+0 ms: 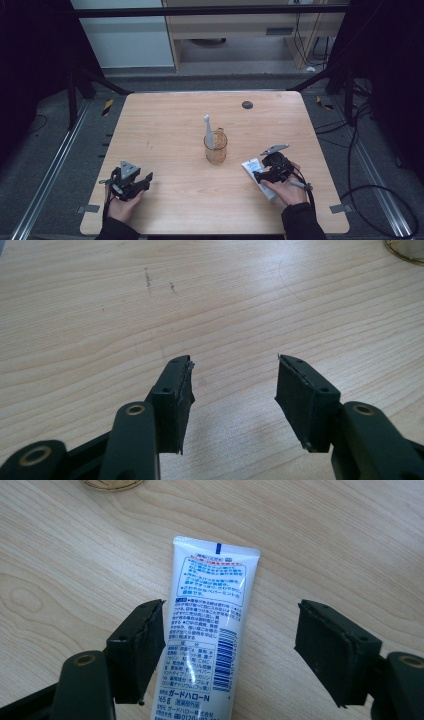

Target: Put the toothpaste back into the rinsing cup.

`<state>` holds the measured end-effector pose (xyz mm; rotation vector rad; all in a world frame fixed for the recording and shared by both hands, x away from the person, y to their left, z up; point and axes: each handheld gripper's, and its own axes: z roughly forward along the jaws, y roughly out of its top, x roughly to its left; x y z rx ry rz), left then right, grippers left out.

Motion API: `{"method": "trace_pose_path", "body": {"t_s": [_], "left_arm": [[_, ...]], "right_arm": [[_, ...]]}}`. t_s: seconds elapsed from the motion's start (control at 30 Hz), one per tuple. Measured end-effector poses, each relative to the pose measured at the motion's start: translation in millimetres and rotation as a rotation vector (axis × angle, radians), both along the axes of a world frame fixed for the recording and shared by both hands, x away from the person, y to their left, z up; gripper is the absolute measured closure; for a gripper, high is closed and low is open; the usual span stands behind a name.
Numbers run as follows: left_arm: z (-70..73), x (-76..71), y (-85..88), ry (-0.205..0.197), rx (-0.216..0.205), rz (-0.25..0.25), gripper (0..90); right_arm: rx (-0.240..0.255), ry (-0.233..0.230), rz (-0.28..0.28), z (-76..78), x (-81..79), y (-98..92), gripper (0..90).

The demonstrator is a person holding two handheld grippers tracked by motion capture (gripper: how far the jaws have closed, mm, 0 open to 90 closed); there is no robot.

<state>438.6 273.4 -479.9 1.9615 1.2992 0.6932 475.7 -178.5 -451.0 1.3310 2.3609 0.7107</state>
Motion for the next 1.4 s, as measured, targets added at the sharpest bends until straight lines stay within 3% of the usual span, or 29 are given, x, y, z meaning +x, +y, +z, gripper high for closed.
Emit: {"method": "trace_pose_path", "body": {"t_s": [0.37, 0.8, 1.4], "left_arm": [[-0.5, 0.3, -1.4, 0.016, 0.004, -0.020, 47.2], [-1.0, 1.3, -1.1, 0.028, 0.013, -0.020, 46.2], [-2.2, 2.3, -2.7, 0.043, 0.021, -0.036, 46.0]], "right_arm": [[-0.018, 0.061, 0.012, -5.4, 8.0, 9.0, 29.3], [-0.053, 0.100, 0.017, -14.9, 19.2, 17.2, 32.9], [-0.047, 0.149, 0.000, -25.7, 26.1, 20.8, 37.8]]}}
